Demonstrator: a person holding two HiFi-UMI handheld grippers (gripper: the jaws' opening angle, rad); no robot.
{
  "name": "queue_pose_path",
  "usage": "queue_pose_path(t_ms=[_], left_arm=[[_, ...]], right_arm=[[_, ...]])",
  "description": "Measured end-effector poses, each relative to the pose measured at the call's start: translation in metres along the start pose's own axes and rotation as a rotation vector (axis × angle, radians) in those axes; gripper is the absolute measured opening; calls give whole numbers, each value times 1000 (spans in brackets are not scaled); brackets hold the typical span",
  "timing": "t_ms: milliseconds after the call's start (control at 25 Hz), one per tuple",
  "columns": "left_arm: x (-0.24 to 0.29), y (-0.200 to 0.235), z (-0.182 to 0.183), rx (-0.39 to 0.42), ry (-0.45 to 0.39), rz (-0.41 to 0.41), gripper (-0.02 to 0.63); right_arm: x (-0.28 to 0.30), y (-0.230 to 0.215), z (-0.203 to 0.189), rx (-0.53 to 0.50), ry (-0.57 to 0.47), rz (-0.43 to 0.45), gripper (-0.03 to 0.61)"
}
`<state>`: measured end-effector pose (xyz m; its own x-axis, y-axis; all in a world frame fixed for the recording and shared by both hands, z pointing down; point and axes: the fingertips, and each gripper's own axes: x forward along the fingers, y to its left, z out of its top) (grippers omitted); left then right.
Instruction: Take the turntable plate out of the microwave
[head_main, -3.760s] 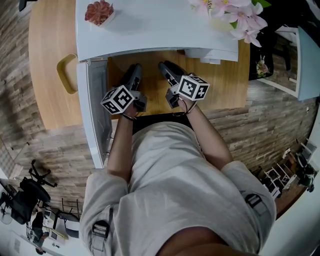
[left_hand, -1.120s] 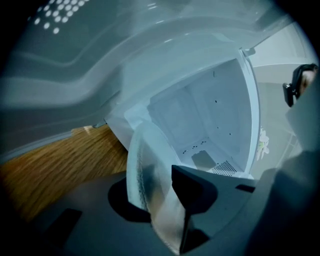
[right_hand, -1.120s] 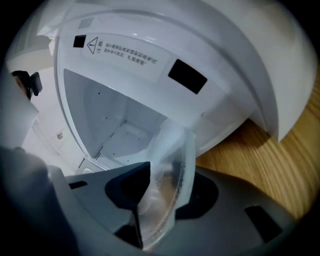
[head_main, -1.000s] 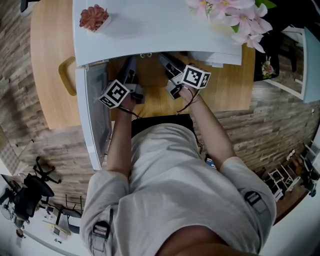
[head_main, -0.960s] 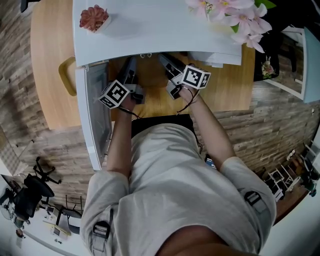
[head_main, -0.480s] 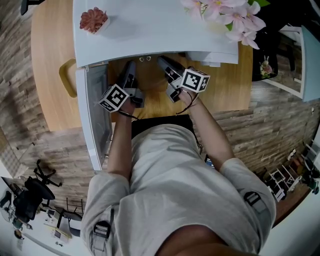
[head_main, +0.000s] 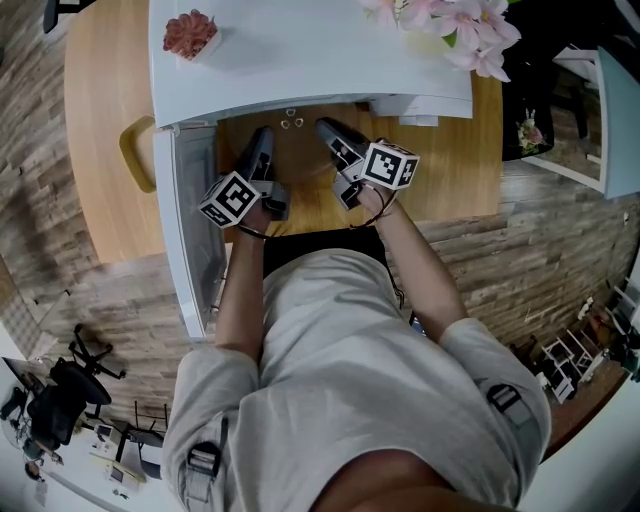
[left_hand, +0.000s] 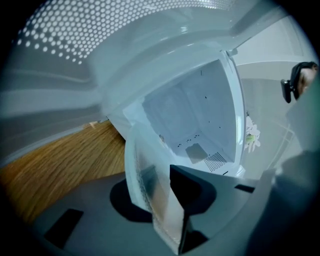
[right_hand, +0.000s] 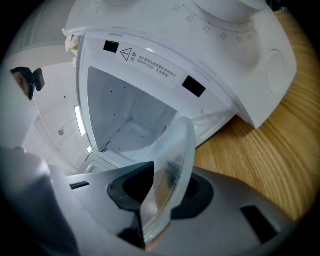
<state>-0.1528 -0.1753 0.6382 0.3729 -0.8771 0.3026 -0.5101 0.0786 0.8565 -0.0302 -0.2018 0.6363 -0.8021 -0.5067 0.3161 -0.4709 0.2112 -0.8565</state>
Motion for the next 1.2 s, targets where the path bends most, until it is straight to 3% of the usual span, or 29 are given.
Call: queue_pose_path(t_ms=[920,1200], left_arm=[[-26,-9,-36,56,112,-23,115],[-31,-36,-47,66,121,-65,117]], right_arm=[[-50,4,-27,20,-91,-38,106],[-72,5,-29,12,-104,-35,109]])
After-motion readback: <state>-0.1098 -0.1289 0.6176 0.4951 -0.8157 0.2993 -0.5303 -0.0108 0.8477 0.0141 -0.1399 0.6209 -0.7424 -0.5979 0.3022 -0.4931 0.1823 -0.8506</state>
